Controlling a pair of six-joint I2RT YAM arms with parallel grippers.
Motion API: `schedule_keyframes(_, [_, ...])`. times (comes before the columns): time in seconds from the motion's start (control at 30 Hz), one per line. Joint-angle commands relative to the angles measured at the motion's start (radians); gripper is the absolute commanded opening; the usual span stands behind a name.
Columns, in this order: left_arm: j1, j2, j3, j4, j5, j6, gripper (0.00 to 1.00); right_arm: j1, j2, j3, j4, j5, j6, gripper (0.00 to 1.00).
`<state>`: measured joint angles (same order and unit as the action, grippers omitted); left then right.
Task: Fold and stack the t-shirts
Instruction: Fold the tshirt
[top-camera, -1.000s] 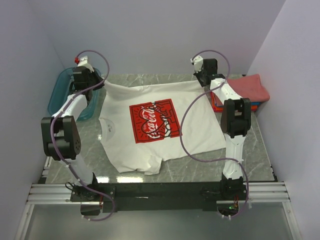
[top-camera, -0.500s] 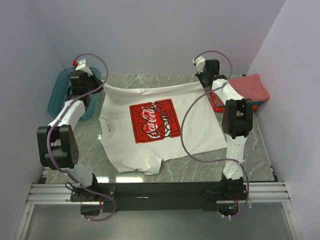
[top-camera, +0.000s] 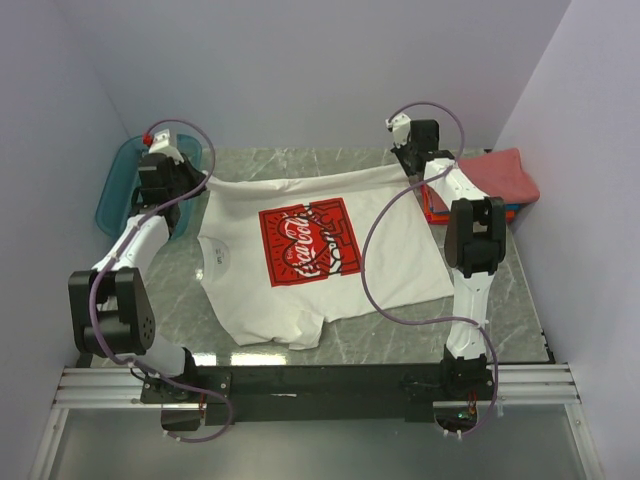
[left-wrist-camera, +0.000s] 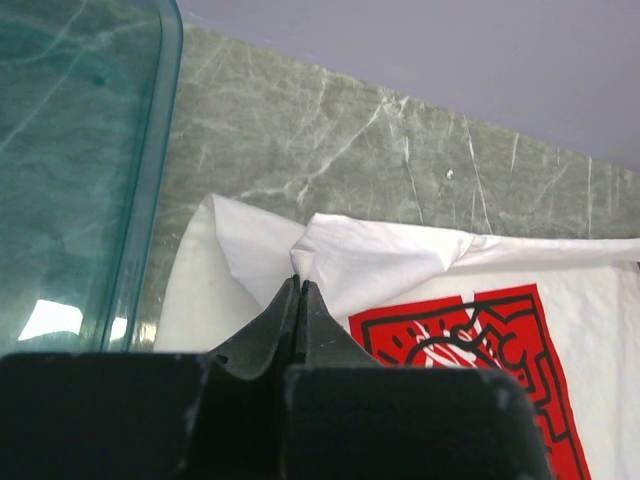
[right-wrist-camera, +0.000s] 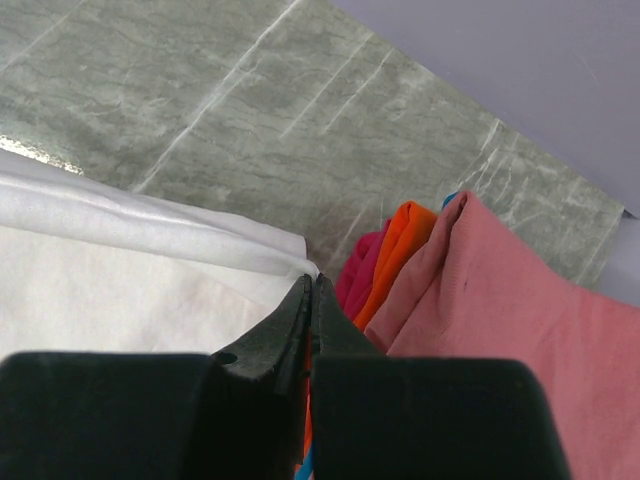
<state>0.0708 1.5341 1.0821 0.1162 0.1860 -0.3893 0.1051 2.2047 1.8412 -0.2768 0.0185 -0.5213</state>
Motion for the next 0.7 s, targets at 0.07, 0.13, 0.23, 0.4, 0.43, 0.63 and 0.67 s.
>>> schedule_keyframes(0.07, [0.003, -0.098, -0.08, 0.077, -0.002, -0.045, 0.0, -0.016, -0.056, -0.025, 0.039, 0.02, -0.002, 0.0])
schedule_keyframes(0.13, [0.004, -0.121, -0.102, 0.089, 0.0, -0.054, 0.0, -0.016, -0.057, -0.03, 0.039, 0.017, -0.003, 0.0])
schedule_keyframes(0.23, [0.004, -0.149, -0.139, 0.096, 0.001, -0.068, 0.0, -0.016, -0.057, -0.033, 0.037, 0.017, -0.006, 0.0])
schedule_keyframes(0.4, [0.004, -0.176, -0.182, 0.108, 0.01, -0.082, 0.0, -0.016, -0.043, -0.022, 0.024, 0.017, -0.009, 0.0])
schedule_keyframes(0.43, [0.004, -0.18, -0.188, 0.109, 0.012, -0.083, 0.0, -0.016, -0.04, -0.019, 0.024, 0.02, -0.011, 0.0])
schedule_keyframes(0.63, [0.004, -0.189, -0.202, 0.105, 0.023, -0.091, 0.0, -0.016, -0.023, -0.02, 0.022, 0.035, -0.016, 0.0])
schedule_keyframes(0.67, [0.003, -0.189, -0.203, 0.103, 0.023, -0.092, 0.0, -0.016, -0.022, -0.019, 0.022, 0.034, -0.016, 0.0])
